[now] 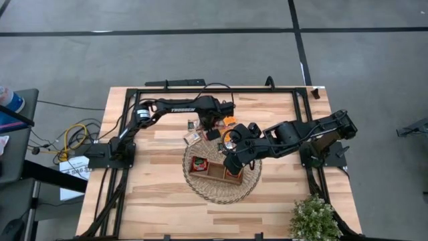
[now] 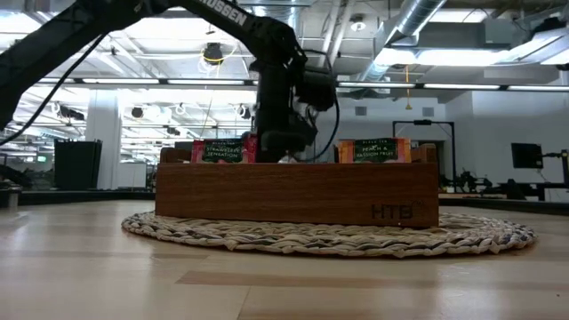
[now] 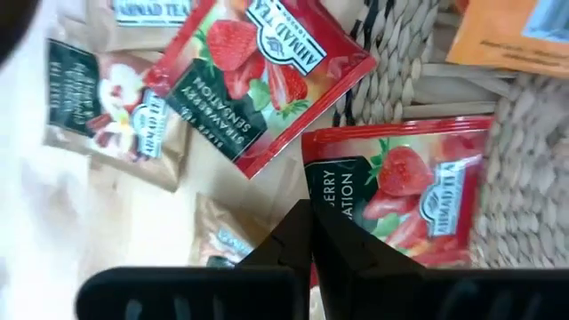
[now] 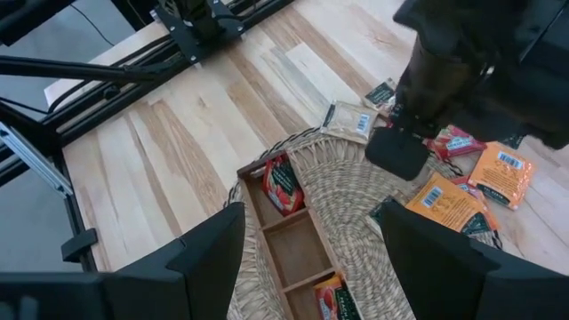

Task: Pick & Place Tea
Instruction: Put the red tea bag into the left section of the wooden organizer

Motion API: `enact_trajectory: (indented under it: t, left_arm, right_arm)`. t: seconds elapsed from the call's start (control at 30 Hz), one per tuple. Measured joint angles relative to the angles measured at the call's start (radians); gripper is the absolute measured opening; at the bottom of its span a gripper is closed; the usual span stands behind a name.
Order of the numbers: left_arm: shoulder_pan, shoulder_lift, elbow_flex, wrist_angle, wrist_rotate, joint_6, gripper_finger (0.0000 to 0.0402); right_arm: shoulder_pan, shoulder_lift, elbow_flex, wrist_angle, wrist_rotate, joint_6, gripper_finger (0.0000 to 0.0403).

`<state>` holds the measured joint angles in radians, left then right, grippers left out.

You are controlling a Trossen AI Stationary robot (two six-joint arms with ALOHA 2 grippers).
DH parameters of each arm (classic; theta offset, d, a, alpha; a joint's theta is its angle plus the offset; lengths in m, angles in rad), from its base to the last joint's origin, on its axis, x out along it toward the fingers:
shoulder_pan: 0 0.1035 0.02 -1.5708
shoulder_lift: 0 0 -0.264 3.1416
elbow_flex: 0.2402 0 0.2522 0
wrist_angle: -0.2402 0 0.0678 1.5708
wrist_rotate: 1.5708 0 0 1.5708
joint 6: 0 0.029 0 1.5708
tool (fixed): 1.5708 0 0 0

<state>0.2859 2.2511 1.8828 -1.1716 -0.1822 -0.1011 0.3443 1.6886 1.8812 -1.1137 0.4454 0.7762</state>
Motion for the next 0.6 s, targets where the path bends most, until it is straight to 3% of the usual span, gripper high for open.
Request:
enact_trajectory:
  t: [0.6]
  left_arm:
    - [-0.020, -0.207, 0.000, -0.075, -0.017, 0.000, 0.0000]
  right_arm:
    - [0.038, 0.000, 0.000, -0.013, 0.017, -0.017, 0.0255]
